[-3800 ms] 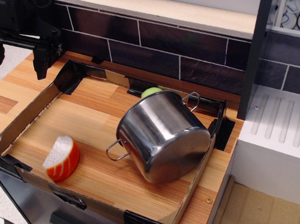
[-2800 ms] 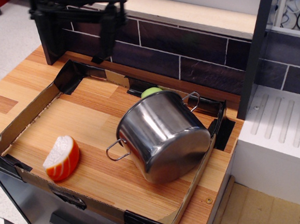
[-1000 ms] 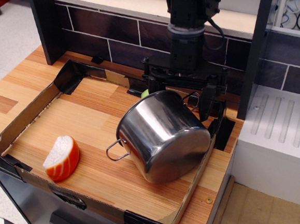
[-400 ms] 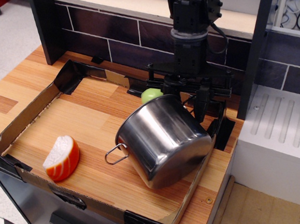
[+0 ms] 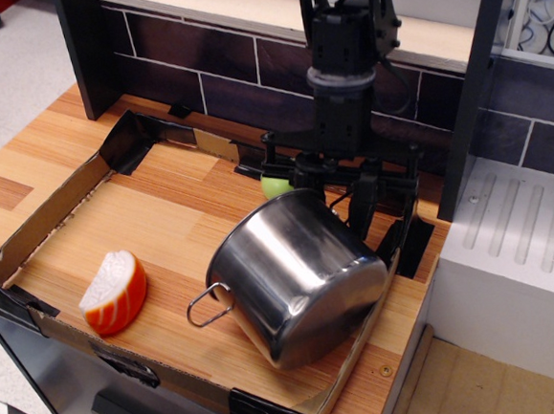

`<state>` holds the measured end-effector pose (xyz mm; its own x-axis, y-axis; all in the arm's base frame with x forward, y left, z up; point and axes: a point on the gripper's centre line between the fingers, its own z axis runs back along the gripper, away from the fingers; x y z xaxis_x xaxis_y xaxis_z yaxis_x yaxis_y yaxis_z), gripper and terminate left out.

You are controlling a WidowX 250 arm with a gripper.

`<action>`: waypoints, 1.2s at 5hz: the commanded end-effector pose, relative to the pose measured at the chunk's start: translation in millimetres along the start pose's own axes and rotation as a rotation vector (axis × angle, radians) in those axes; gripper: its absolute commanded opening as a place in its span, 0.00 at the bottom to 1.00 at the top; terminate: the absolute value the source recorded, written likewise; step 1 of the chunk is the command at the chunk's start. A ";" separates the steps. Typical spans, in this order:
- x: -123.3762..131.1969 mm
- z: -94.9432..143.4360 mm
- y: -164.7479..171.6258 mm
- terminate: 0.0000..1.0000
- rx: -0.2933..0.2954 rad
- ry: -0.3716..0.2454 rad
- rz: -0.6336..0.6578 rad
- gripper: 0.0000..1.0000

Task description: Upright metal pot

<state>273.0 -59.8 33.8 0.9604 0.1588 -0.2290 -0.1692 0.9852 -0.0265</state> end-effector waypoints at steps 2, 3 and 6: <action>-23.5 36.2 5.3 0.00 0.210 -0.356 0.038 0.00; -18.4 42.5 7.9 0.00 0.303 -0.473 0.079 0.00; 3.4 54.7 18.9 0.00 0.528 -0.782 0.152 0.00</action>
<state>288.7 -35.2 74.5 0.8579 0.0854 0.5066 -0.3519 0.8162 0.4583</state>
